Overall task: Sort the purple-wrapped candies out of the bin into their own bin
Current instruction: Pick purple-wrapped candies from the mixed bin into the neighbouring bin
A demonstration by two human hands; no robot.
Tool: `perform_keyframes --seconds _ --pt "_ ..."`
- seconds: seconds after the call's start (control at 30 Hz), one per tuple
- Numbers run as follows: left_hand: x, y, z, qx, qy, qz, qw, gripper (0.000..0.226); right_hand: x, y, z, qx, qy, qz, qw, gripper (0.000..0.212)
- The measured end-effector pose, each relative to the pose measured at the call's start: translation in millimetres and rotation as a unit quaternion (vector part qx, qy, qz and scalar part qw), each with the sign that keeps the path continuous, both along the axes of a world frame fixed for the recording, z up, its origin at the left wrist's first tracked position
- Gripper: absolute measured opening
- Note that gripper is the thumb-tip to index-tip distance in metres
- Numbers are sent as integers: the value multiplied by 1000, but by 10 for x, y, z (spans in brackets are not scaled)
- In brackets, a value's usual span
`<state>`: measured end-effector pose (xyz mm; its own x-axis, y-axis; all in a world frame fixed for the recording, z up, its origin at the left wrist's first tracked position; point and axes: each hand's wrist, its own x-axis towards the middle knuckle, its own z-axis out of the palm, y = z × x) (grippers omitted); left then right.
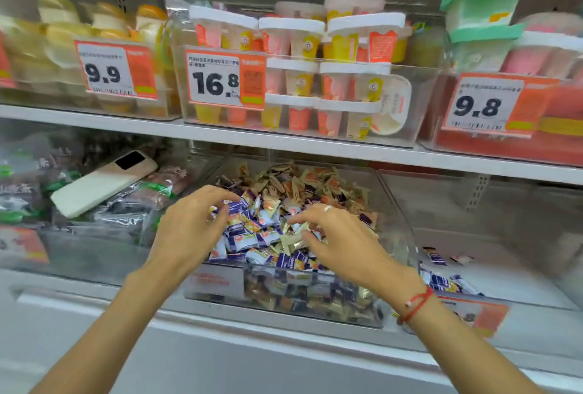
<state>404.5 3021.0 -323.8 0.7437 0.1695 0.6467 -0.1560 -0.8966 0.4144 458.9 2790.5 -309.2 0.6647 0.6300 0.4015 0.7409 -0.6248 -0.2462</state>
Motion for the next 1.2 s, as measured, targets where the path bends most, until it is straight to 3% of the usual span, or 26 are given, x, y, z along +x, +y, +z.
perform_keyframes --seconds 0.1,0.27,0.4,0.5,0.7,0.8,0.9,1.0,1.1,1.17,1.2 --pt "39 81 -34 -9 -17 6 1000 21 190 372 -58 -7 -52 -3 999 36" --pt "196 82 -43 83 122 6 989 38 468 736 -185 -92 -99 -8 991 44" --pt "279 34 -7 111 179 45 977 40 492 451 -135 -101 -119 -12 988 41" --pt "302 -25 -18 130 177 33 975 37 447 62 -99 -139 -102 -18 985 36" --pt "258 -103 -21 40 135 -29 990 32 282 -205 53 -223 -91 -51 969 31" --pt "275 -49 -7 48 125 -38 990 32 237 -115 55 -191 -93 -28 977 38" --pt "282 36 7 27 163 -45 985 31 267 78 -13 -188 -39 26 981 42" --pt "278 123 14 5 175 -48 983 31 348 251 -69 -154 -23 34 987 25" --pt "281 154 11 -2 157 -40 987 27 418 309 -34 -47 -23 -10 999 18" --pt "284 153 6 -4 147 -35 989 24 467 333 7 -1 11 -5 1000 31" --pt "284 152 7 -5 145 -33 989 23 483 375 27 -28 48 10 998 46"
